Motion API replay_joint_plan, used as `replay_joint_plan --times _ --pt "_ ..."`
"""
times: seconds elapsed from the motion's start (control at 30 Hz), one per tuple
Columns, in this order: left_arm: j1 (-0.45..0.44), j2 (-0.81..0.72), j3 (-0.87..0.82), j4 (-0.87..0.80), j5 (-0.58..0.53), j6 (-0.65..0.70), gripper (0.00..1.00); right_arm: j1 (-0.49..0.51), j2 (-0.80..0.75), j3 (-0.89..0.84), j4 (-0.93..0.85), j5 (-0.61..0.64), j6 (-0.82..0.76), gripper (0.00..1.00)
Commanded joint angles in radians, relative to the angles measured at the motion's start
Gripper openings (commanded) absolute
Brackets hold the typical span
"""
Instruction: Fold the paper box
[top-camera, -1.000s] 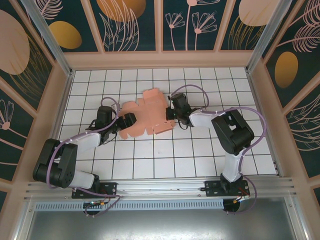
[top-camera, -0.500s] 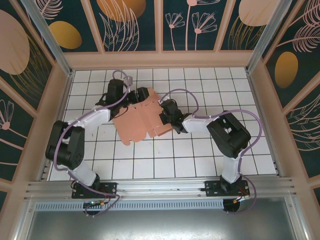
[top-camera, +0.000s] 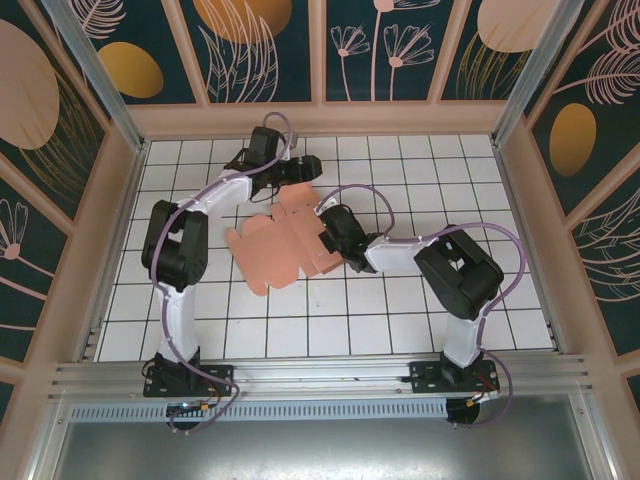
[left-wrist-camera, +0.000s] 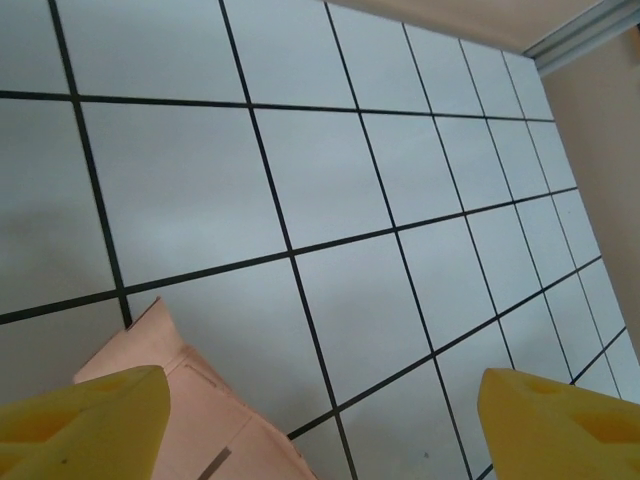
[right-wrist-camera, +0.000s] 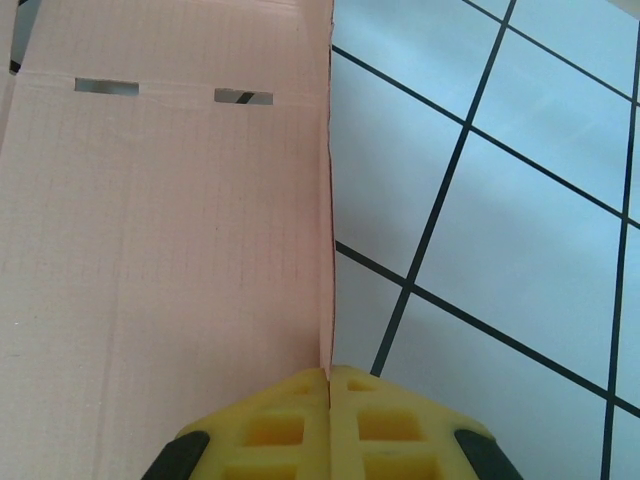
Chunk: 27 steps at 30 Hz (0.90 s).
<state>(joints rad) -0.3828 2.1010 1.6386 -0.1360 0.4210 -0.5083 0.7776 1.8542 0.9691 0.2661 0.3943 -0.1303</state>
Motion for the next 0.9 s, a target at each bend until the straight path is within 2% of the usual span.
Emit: replay_joint_plan --times 0.0,0.43,0.87 --pt "-0.013 0.050 0.075 -0.089 0.040 0.043 0.80 0.008 -0.033 -0.006 0.028 0.034 -0.012 0.00" --pt "-0.025 0.113 0.092 -0.120 0.065 0.064 0.79 0.020 -0.028 0.000 0.025 0.035 -0.012 0.00" --pt "-0.031 0.014 -0.028 -0.097 0.126 0.091 0.69 0.019 -0.002 0.011 0.012 0.053 -0.003 0.00"
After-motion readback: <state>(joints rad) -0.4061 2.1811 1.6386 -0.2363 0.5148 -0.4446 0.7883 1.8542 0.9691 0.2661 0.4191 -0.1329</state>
